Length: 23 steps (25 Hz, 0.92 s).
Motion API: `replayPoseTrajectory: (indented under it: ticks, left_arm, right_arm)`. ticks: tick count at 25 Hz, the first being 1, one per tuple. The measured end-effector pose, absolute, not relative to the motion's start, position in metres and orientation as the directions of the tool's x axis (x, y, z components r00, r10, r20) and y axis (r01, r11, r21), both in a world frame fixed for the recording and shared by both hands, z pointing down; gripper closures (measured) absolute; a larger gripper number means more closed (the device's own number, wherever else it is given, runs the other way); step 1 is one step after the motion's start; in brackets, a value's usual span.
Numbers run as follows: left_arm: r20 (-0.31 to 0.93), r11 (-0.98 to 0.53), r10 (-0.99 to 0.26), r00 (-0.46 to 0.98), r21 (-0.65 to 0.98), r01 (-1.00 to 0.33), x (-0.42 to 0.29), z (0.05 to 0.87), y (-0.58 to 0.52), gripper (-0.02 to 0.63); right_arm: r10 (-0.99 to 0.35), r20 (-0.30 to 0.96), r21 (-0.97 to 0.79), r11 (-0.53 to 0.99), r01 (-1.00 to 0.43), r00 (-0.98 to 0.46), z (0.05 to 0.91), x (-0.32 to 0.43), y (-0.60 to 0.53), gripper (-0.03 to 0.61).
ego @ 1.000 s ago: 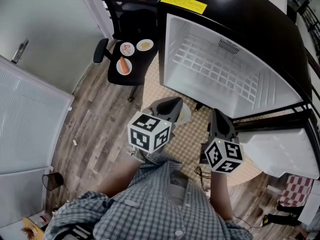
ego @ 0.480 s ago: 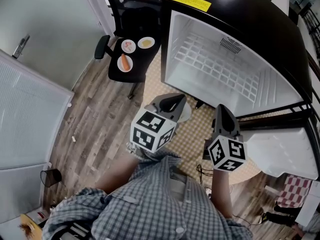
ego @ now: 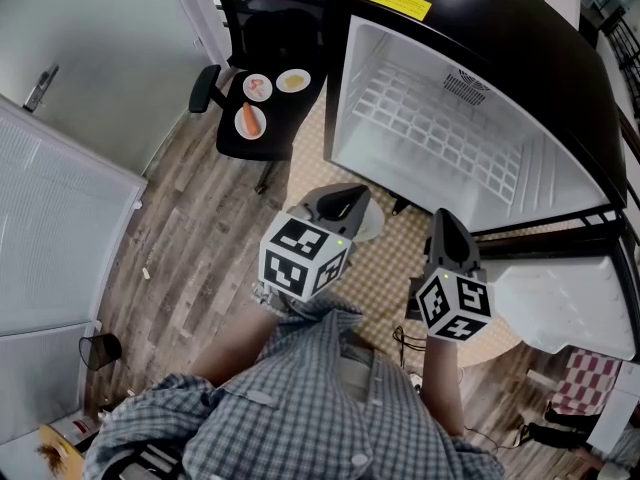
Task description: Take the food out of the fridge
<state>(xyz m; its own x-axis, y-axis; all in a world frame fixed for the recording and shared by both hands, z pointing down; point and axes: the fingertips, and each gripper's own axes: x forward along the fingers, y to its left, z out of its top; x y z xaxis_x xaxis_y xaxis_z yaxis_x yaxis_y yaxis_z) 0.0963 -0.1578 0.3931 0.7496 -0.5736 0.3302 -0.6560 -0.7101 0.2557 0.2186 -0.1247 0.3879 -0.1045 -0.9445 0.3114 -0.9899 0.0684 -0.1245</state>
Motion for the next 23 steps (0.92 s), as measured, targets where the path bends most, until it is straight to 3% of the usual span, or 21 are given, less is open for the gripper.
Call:
replayPoseTrajectory:
  ticks: [23]
  left_arm:
    - [0.336,-0.719,-0.564,0.754,0.251,-0.649,0.1001,0.3947,-0.1548,0.609]
  right_arm:
    - [-0.94,0.317,-0.121,0.095,-0.988,-0.129,0.3917,0.2128,-0.123,0.569]
